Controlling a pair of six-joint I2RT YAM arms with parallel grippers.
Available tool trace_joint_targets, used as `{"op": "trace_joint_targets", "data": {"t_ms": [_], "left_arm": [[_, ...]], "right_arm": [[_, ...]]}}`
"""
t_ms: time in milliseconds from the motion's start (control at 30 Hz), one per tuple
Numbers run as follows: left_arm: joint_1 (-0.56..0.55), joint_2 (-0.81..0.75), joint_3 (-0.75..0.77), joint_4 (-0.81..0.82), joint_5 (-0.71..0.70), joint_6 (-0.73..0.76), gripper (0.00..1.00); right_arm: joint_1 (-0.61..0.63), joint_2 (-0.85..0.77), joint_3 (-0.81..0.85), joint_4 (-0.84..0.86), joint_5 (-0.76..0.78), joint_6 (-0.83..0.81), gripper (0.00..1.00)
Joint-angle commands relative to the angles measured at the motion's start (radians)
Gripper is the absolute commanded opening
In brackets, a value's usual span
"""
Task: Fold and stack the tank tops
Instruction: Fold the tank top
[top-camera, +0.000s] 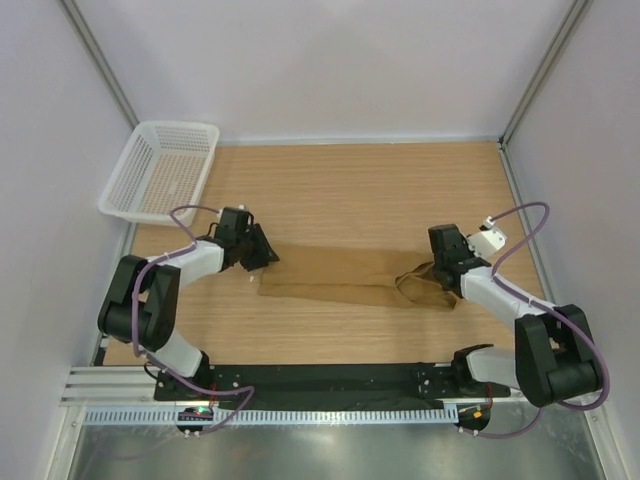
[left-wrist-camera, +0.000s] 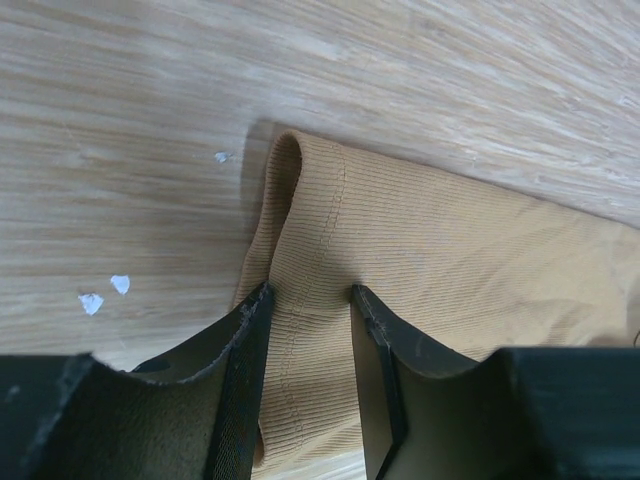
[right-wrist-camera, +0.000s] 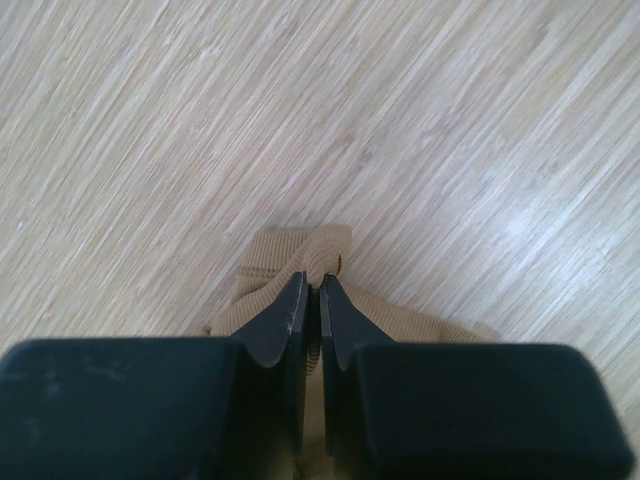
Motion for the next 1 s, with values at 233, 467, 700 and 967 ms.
{"op": "trace_joint_targets", "data": {"t_ms": [233,467,700,967], "left_arm": [[-0.003,0.069,-0.010,-0.041,-0.021,0.020,0.39],[-0.003,-0.009,-0.018,-0.061,-0.047,0.028,0.40],[-0.003,-0.147,-0.028,-0.087,-0.067,0.014,0.55],[-0.005,-0.138,0.014,-0.089,-0.067,0.004,0.73]], "right_arm": [[-0.091,-0.128,-0.102,0.032,0.080,0.120,0.29],[-0.100,-0.255,-0.071,-0.071,0.105,0.105,0.55],[-0.097,-0.237,0.069,-0.218,-0.113,-0.084,0.73],[-0.016,-0.226,0.088,-0.369,-0.386,-0.047,0.90]]}}
